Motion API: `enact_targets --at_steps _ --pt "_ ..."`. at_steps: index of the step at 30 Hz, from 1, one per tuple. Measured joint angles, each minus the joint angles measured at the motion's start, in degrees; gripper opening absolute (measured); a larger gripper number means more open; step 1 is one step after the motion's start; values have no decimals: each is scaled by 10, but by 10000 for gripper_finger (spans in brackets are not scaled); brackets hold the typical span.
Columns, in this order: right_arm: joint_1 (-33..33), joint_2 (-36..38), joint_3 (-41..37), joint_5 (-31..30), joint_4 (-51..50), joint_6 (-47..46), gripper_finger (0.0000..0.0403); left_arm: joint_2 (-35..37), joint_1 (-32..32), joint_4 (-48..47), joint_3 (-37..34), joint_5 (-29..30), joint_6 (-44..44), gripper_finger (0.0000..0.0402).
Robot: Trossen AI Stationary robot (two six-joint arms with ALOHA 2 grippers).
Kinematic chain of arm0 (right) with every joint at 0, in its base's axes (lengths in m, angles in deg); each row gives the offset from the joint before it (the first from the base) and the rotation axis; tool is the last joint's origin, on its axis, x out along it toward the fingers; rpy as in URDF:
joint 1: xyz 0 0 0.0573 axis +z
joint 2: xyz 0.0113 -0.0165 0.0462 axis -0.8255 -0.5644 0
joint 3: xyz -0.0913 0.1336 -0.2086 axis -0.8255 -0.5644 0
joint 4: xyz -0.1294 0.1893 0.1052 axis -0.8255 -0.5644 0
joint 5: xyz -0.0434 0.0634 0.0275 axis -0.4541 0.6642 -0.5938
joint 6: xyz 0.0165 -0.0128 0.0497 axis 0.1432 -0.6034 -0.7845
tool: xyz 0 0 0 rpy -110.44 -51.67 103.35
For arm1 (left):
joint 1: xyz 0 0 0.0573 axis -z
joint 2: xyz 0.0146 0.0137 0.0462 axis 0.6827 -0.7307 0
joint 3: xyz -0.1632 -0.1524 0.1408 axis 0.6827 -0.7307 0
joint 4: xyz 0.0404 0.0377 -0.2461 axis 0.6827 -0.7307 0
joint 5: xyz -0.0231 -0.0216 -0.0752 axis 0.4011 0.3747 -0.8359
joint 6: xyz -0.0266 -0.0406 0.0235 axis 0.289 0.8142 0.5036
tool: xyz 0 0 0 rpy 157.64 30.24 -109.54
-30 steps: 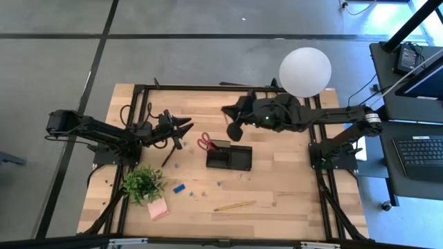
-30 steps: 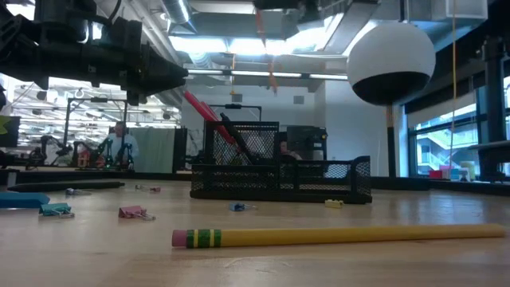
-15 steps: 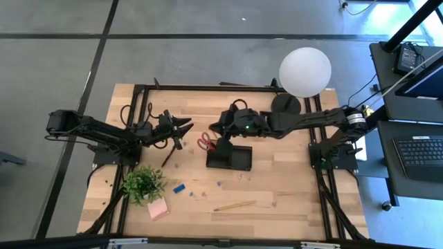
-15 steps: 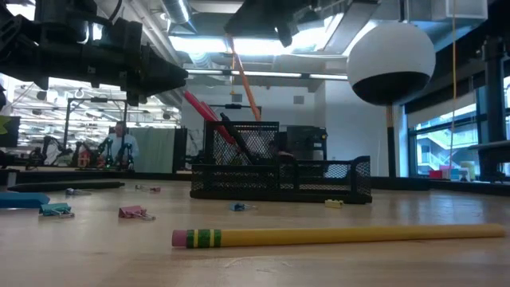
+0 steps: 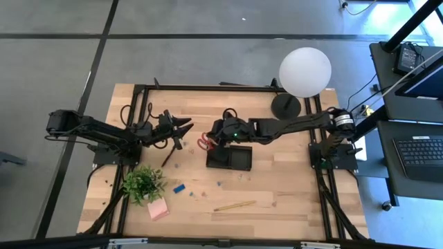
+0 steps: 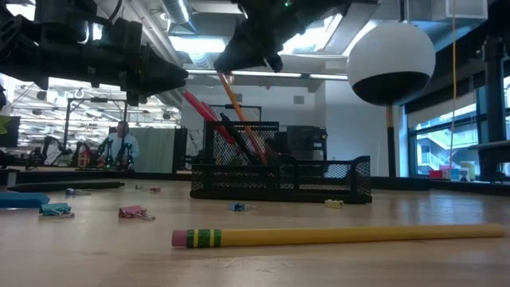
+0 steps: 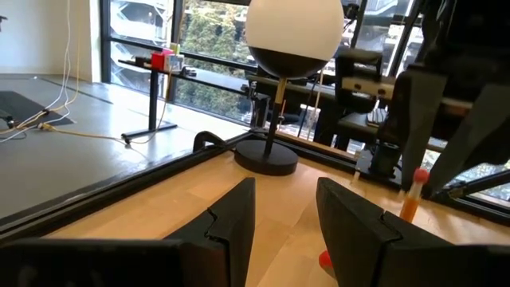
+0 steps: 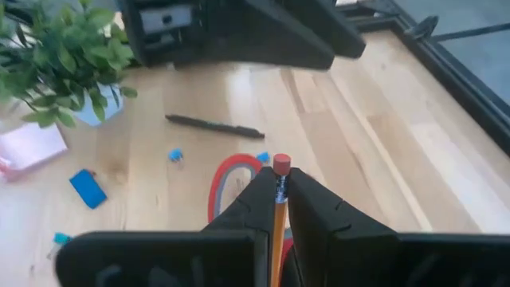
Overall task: Pick and place office supplies into organizer
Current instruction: Put the yellow pencil into the black desk organizer
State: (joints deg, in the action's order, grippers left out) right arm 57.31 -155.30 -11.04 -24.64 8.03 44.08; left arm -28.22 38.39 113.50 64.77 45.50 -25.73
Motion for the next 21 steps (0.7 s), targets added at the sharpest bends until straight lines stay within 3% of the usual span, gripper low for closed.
enact_targets --at_steps 21 --pt "0 -31 0 0 -11 -12 32 0 0 2 0 0 0 130"
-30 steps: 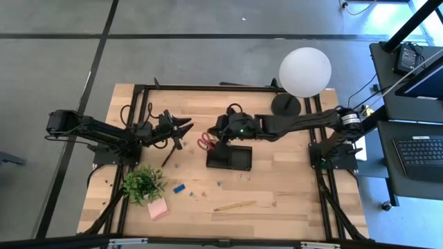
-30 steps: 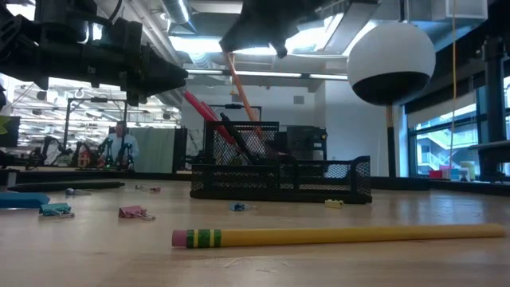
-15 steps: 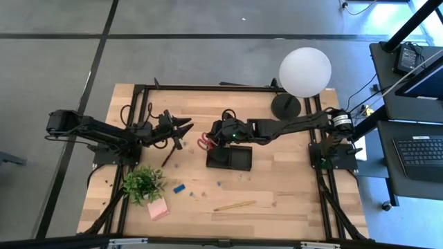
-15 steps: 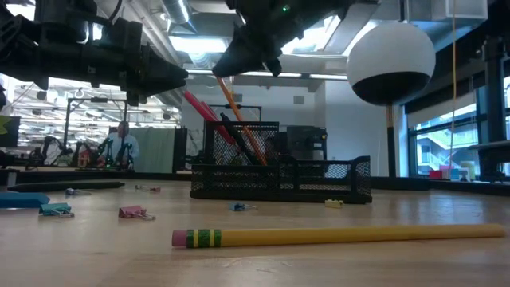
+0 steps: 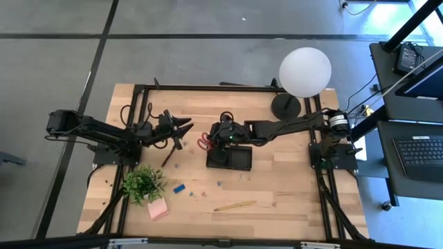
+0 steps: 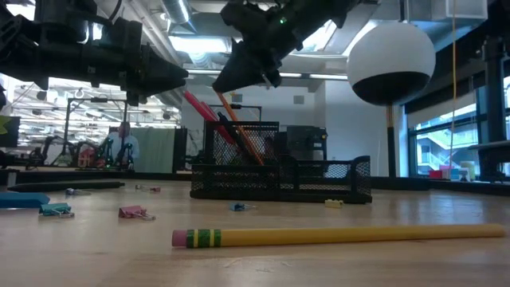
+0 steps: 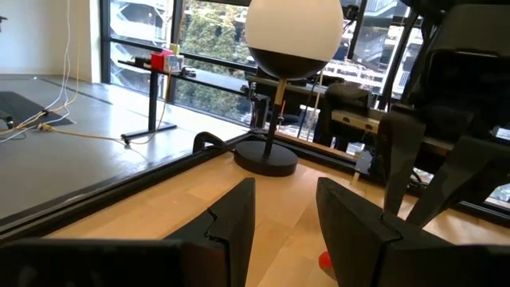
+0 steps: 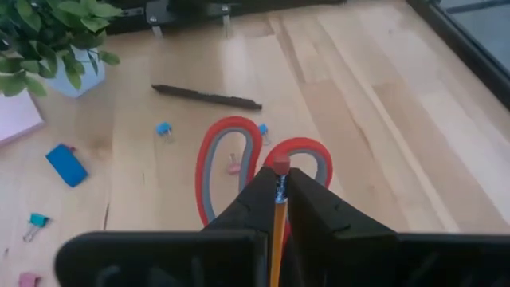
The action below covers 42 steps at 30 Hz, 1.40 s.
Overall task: Pick and place office supplies into organizer
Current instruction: Put the yellow pencil into the black desk organizer, then put the light yellow pencil into the black desk organizer
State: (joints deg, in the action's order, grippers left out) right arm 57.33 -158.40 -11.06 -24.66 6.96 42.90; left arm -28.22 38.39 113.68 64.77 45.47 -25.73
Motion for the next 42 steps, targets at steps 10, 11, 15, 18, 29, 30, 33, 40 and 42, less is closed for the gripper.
enact_targets --at_steps 10,11,15,18,29,30,33,40,42 --pt "0 0 0 0 -2 -3 38 0 0 0 0 0 0 130" --pt "0 0 0 0 -2 -3 41 0 0 0 0 0 0 130" --pt "0 0 0 0 -2 -3 57 0 0 0 0 0 0 130" --pt "0 0 0 0 -2 -3 70 0 0 0 0 0 0 130" --pt "0 0 0 0 -2 -3 85 0 0 0 0 0 0 130" --pt "0 0 0 0 -2 -2 85 0 0 0 0 0 0 130" --pt "0 0 0 0 -2 -3 85 0 0 0 0 0 0 130" --pt "-1 32 18 -9 -64 -2 85 0 0 3 0 -6 2 130" --pt "-5 53 21 -16 -90 -3 85 0 0 5 0 -14 2 130"
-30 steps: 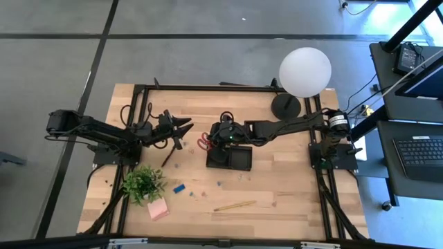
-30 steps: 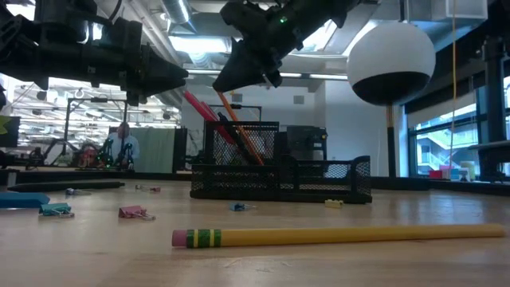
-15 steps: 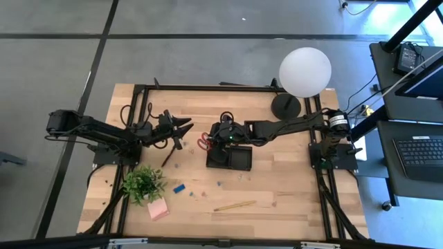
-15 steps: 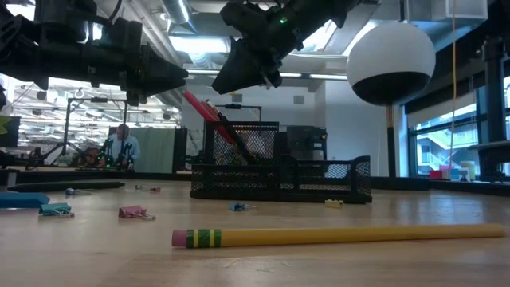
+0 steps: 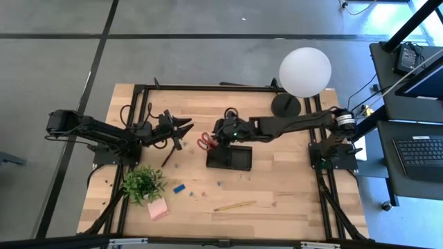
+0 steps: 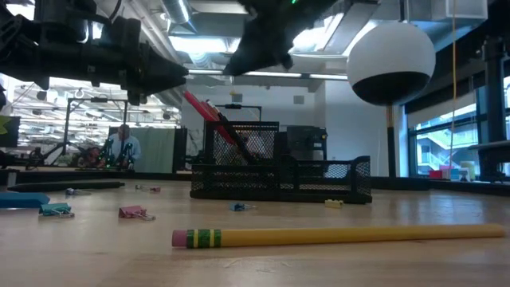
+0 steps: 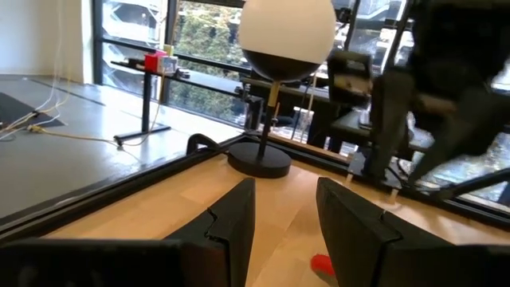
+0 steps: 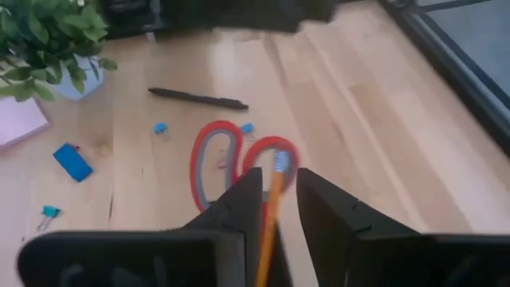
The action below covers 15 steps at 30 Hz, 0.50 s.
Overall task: Pick and place office supplies into organizer
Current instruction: Put the light yellow pencil into the black desk organizer
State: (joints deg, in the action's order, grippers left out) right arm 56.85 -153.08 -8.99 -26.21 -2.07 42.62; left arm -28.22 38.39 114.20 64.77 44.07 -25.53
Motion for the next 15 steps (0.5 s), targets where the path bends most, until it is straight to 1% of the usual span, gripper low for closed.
enact_targets --at_steps 3,7,9,11,13,15 --pt "-8 41 -5 -1 -40 0 85 0 0 0 0 -28 16 130" --pt "-18 109 -48 -2 -58 1 85 0 0 -2 7 -80 27 130" --pt "-21 147 -84 -3 -50 -1 85 0 0 -3 18 -107 9 130" --pt "-22 185 -127 -20 -27 -13 85 0 1 -17 34 -128 -25 130" --pt "-22 221 -170 -51 -10 -27 85 0 1 -53 59 -148 -60 130" --pt "-22 251 -208 -68 11 -50 85 0 1 -103 86 -174 -92 131"
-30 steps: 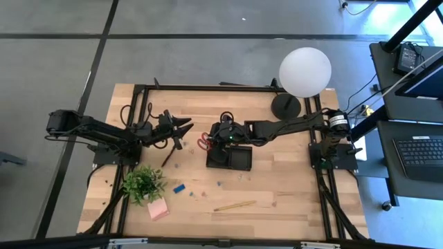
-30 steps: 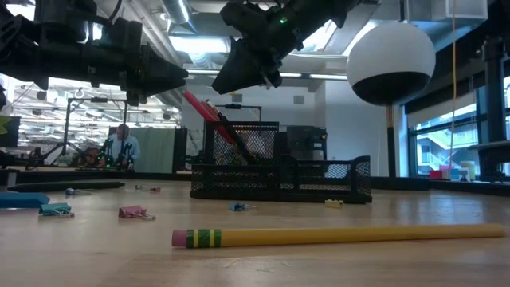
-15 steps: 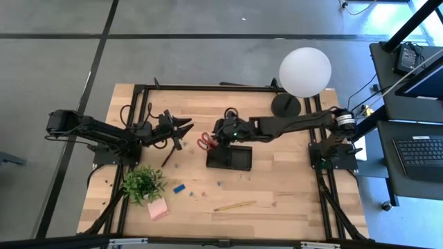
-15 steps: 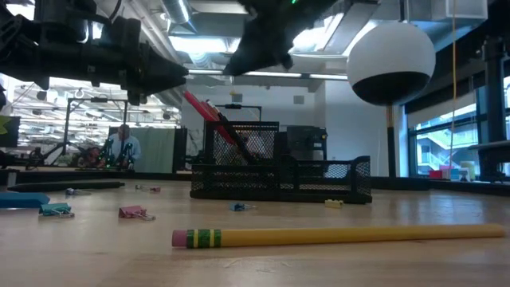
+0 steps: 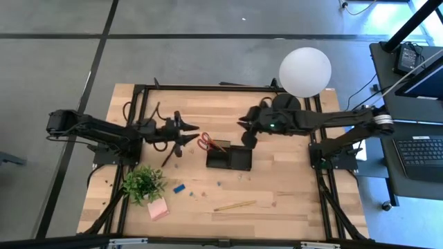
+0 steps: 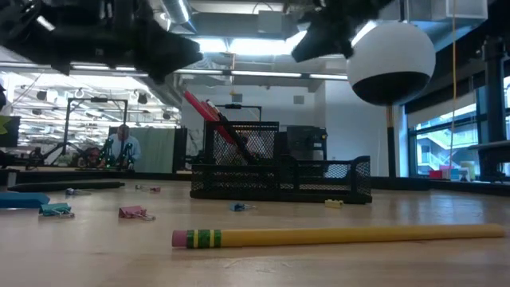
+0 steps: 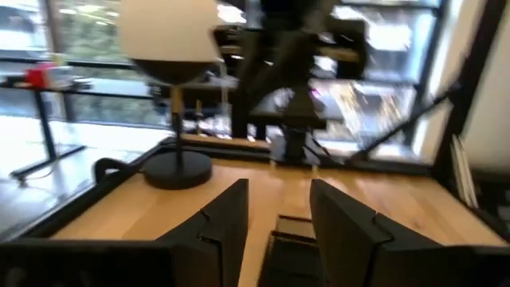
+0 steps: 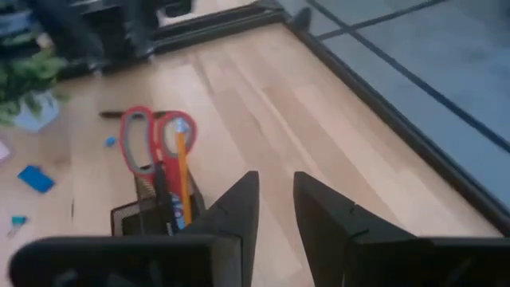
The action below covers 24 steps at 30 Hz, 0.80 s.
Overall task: Pick and place office supplies into organizer
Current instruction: Put the light yellow pencil into the black desk organizer
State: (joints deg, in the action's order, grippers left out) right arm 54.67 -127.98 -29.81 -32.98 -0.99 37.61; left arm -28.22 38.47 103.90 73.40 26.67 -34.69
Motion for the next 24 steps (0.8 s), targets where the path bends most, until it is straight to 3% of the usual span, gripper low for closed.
enact_targets --at_steps 4,7,11,14,20,24 --pt "0 45 -54 -5 37 -42 85 0 -13 -120 67 -42 -46 145" --pt "0 61 -76 -4 41 -56 85 1 -24 -262 130 -61 -50 159" --pt "0 74 -78 -4 -7 -43 85 0 -23 -453 224 -56 -51 173" --pt "-1 94 -78 -4 -82 -38 85 -7 2 -530 286 -49 -53 175" --pt "-3 170 -78 -4 -221 -10 85 -54 105 -632 407 58 -46 170" --pt "-3 237 -91 -4 -236 17 85 -124 169 -735 492 143 11 169"
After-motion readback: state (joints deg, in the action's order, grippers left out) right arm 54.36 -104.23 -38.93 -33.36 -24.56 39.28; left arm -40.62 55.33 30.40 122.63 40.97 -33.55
